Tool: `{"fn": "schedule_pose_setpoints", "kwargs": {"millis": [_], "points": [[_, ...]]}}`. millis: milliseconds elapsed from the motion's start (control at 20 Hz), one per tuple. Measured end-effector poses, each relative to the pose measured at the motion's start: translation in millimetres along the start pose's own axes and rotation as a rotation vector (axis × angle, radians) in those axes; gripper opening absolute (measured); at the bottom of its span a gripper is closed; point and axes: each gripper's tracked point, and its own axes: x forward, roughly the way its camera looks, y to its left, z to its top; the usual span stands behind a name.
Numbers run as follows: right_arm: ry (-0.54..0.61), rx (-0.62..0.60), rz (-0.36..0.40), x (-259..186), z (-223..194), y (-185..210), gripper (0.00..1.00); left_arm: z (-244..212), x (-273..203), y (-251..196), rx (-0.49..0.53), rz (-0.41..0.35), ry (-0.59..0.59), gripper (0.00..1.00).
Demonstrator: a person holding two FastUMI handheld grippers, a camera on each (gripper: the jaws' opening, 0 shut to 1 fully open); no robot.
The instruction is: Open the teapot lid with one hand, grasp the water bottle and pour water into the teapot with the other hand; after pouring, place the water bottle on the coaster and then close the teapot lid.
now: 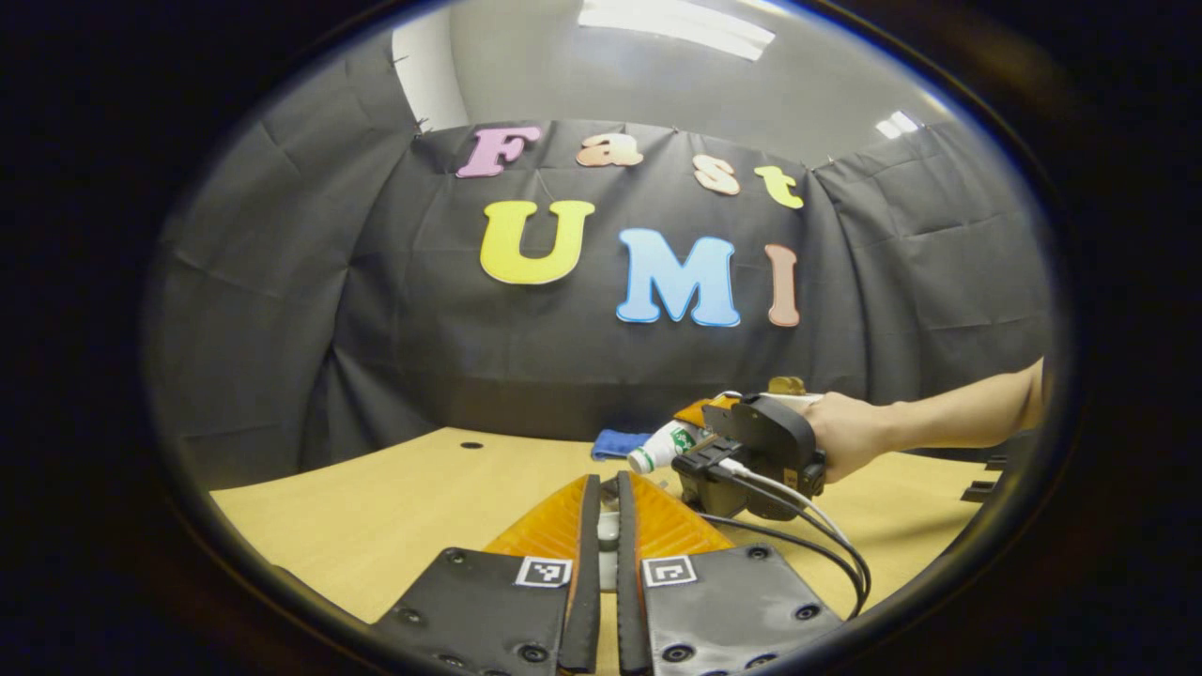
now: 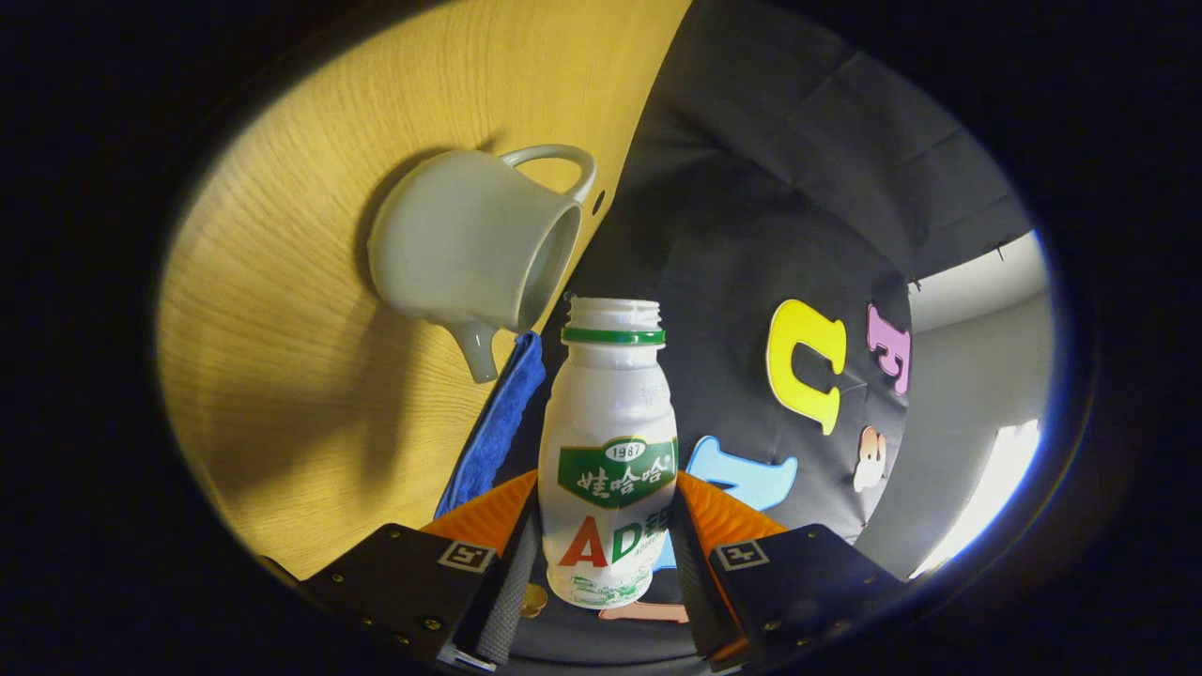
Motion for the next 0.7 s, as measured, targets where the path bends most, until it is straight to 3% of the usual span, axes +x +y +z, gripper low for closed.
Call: {"fn": "schedule_pose_setpoints", "kwargs": {"millis": [300,400,700], "points": [[0.003,0.178,0.031,2,-3,7,0.70,5,-1,3,-0.002,0.008,-0.014,0.18],[-0.001,0.253,0.038,1,-4,10,0.70,4,1,4,-0.018,0.011,-0.017,0.14],[0.019,0.599,0.063,-19,-26,18,0.70,3,5,1,-0.088,-0.027,-0.023,0.18]]}}
